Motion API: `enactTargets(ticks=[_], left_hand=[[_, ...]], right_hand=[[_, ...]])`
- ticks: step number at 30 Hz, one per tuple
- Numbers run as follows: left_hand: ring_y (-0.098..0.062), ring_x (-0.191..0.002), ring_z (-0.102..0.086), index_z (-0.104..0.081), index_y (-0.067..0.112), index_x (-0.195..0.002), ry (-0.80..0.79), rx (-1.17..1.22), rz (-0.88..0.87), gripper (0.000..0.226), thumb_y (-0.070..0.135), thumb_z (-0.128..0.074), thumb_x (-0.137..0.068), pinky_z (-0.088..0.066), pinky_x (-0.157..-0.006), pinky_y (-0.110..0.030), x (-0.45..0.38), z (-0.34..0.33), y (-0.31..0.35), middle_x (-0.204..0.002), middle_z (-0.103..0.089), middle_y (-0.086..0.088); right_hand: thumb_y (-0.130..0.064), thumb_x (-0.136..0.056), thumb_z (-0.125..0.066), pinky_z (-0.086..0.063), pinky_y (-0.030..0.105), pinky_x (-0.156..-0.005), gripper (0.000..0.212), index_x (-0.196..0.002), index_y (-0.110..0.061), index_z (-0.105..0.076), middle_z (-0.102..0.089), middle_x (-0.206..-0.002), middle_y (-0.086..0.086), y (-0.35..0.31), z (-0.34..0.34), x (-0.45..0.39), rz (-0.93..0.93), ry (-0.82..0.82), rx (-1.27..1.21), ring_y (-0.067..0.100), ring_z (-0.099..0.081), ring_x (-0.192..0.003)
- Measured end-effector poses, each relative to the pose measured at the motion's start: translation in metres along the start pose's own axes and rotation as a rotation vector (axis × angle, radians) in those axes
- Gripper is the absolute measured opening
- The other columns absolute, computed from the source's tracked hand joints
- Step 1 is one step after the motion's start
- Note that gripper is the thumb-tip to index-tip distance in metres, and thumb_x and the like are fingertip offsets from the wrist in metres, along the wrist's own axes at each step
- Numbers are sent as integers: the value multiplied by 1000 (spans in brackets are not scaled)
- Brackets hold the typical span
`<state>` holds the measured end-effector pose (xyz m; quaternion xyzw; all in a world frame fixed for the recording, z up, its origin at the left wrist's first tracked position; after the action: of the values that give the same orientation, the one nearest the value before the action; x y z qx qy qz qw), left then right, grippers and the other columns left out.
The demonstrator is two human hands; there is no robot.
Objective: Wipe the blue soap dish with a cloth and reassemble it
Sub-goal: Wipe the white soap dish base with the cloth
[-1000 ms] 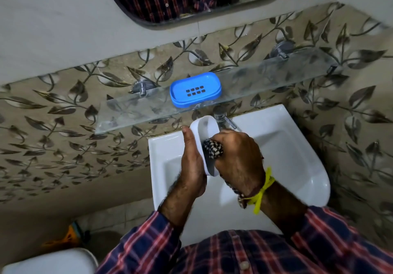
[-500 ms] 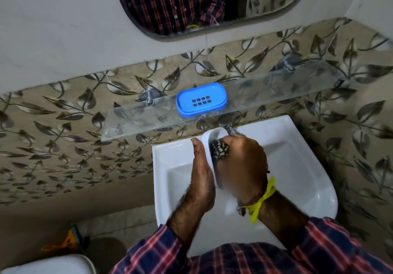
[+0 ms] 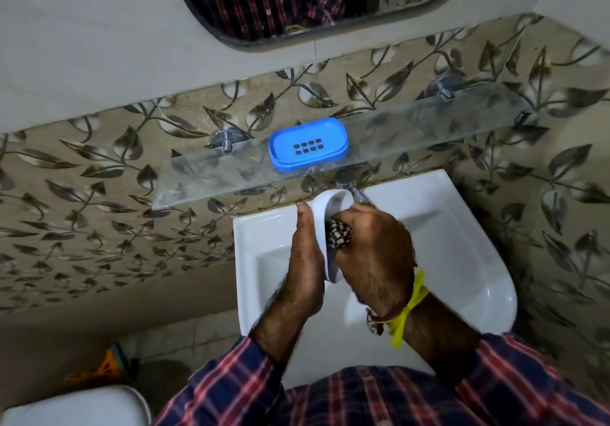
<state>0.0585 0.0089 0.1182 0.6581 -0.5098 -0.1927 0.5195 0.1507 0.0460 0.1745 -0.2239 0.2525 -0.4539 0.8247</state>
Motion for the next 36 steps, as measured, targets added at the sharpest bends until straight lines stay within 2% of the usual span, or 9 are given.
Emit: enactTargets(ticks=[4, 9, 13, 20, 22, 25, 28, 31, 36], left_hand=[[-15, -110, -70, -73, 27, -121, -56, 68, 9, 73, 75, -25, -94, -58, -78, -22, 7, 0, -10, -120, -74, -3], [-19, -93, -76, -81, 36, -97, 103, 60, 47, 77, 93, -34, -72, -61, -63, -27, -5, 10, 1, -102, -79, -4], [-19, -89, -77, -80, 41, -96, 74, 28, 121, 80, 95, -31, -61, -60, -57, -30, -1, 1, -6, -101, -79, -1], [-27, -118, -66, -69, 24, -124, 108, -81, -42, 94, 91, -60, -59, -52, -101, -45, -4, 11, 9, -124, -72, -9], [-21, -113, -69, -66, 30, -124, 104, -168, -97, 82, 83, -70, -60, -57, -92, -40, -4, 12, 11, -120, -74, -2], [-7, -89, -73, -70, 35, -108, 126, -321, -181, 46, 58, -76, -69, -57, -69, -22, 0, 19, 19, -101, -77, 9], [-6, -85, -69, -67, 27, -99, 181, -648, -226, 33, 45, -65, -72, -54, -72, -23, 8, 21, 16, -90, -74, 12], [-14, -84, -63, -59, 32, -88, 278, -916, -236, 3, 31, -62, -89, -41, -66, -23, 14, 13, 10, -83, -65, 13], [-34, -98, -66, -70, 11, -103, 316, -1130, -250, 17, 21, -59, -95, -48, -76, -36, 15, 25, 11, -103, -76, -11]], right_hand=[[-11, -69, -49, -56, 35, -68, 30, -83, -10, -75, -73, -86, 4, -7, 10, -1, 111, 164, -213, 27, -68, -80], [-18, -72, -69, -55, 36, -70, 8, -80, -17, -71, -70, -87, -1, -1, 4, 5, 177, -330, 94, 26, -67, -86], [-29, -71, -74, -55, 35, -70, 15, -81, -19, -69, -71, -90, 0, 1, 9, -5, 132, -214, 182, 28, -69, -86], [-13, -74, -65, -55, 36, -81, 30, -98, -30, -73, -74, -103, -7, 7, 12, -3, 360, -540, 145, 20, -67, -99], [-10, -72, -69, -56, 34, -81, 36, -99, -33, -76, -75, -101, -10, 21, 17, -5, 316, -487, 43, 17, -70, -96], [0, -71, -74, -59, 36, -77, 34, -97, -21, -79, -75, -89, -5, 46, 30, -6, 54, -53, -242, 19, -72, -82], [7, -76, -73, -55, 30, -91, 32, -105, -7, -76, -75, -100, 3, 49, 29, -9, -52, 224, -320, 22, -72, -96], [7, -78, -62, -49, 32, -100, 39, -112, -8, -74, -73, -116, 6, 24, 15, -1, 234, 122, -234, 21, -68, -108], [-1, -83, -62, -49, 38, -96, 52, -132, -18, -64, -62, -138, -2, 21, 0, 6, 469, -159, 79, 28, -64, -111]])
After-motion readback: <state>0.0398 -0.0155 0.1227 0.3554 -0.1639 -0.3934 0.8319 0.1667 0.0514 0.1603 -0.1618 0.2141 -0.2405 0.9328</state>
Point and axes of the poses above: each hand's wrist, its own x-axis away from the middle knuckle, its own z-axis out of the back of the hand, y = z × x, the point moved 1 cm from there along -x, towards the middle knuckle
